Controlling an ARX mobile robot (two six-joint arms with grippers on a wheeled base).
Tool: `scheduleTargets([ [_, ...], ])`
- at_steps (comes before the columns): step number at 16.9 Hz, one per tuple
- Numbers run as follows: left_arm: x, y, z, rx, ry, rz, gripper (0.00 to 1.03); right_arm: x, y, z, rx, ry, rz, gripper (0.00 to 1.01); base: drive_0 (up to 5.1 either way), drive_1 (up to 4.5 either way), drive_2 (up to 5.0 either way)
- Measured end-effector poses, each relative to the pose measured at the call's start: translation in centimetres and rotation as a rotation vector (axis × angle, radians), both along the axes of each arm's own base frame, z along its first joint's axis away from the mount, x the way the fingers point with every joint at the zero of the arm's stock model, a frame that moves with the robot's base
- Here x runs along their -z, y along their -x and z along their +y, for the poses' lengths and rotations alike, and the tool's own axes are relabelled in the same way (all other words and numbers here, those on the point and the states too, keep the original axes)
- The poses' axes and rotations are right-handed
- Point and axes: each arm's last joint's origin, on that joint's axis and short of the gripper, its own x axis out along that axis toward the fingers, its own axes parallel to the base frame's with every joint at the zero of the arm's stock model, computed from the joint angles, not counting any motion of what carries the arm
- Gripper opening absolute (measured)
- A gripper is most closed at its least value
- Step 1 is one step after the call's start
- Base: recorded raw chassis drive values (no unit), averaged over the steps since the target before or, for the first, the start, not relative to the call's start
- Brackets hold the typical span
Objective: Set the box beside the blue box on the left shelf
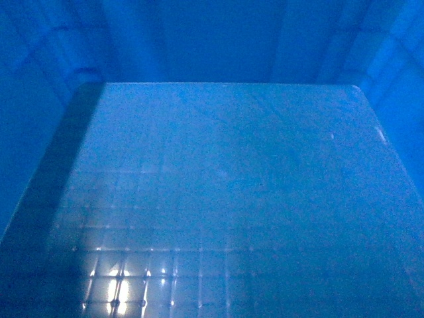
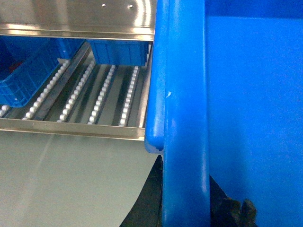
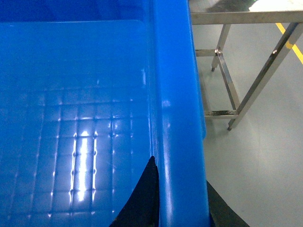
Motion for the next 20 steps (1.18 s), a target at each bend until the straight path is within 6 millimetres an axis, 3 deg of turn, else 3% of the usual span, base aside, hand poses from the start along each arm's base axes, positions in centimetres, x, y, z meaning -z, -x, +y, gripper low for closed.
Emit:
scheduleTargets([
  [20,0.01,-0.01,-0.01,0.0,0.0,0.0,0.08,0.01,0.01,0.0,0.0,0.0,0.0,0.1,-5.0,2.39,2.4],
])
